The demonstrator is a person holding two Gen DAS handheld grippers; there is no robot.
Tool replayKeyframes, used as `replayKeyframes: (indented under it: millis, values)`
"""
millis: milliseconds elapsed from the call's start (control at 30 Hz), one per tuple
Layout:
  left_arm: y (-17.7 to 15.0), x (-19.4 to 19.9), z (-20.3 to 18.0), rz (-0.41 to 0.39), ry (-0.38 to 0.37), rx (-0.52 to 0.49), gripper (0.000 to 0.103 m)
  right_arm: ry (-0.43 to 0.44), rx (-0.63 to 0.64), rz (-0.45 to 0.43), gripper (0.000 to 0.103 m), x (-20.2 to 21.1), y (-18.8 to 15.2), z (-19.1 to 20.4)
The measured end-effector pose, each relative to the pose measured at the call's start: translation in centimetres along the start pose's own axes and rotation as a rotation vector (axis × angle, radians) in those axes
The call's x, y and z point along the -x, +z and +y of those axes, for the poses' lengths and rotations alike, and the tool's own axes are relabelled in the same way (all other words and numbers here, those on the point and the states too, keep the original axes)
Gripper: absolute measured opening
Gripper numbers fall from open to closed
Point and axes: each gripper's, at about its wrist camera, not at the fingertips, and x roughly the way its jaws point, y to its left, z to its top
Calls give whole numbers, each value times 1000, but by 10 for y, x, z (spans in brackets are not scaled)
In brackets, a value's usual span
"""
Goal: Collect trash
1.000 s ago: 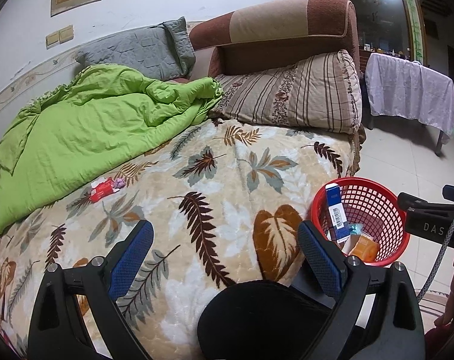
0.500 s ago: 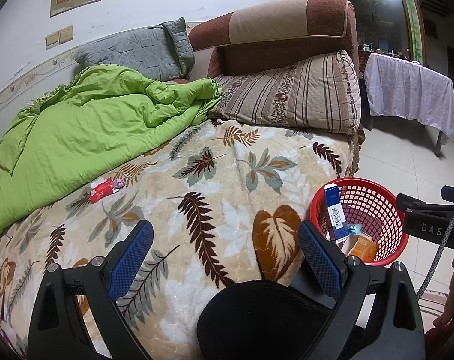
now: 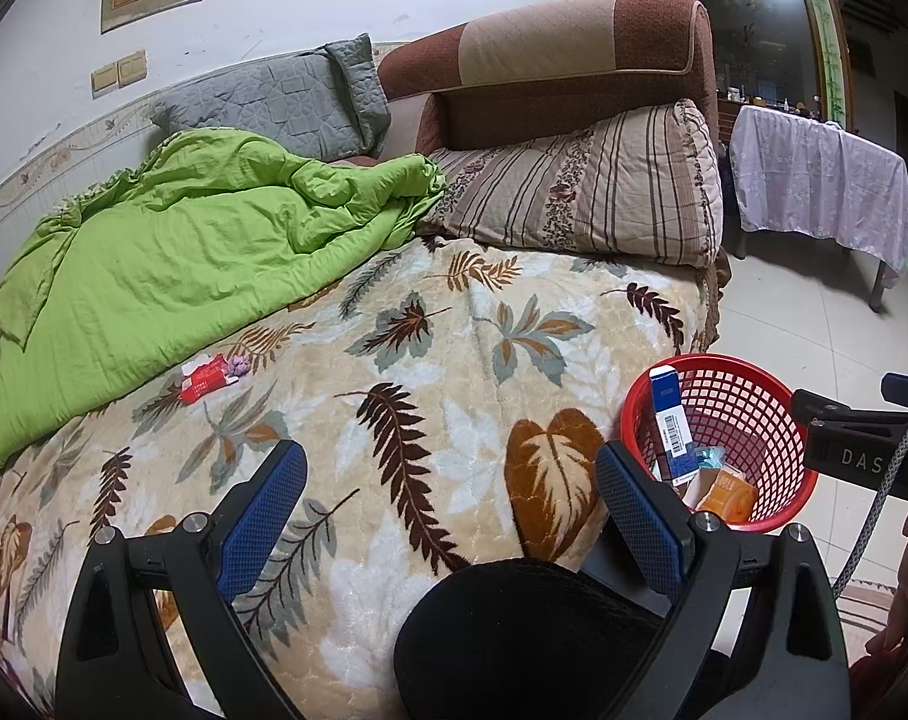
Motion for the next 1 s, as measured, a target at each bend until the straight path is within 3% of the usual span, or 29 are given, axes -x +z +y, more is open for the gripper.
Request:
replayKeyframes:
  millis: [600,1000]
  values:
    - [0,0,0,0,-3,0,96,1,1,1,97,-1,0,0]
    - [-3,0,9,32,-71,70,96,8,8,1,97,-2,-1,4]
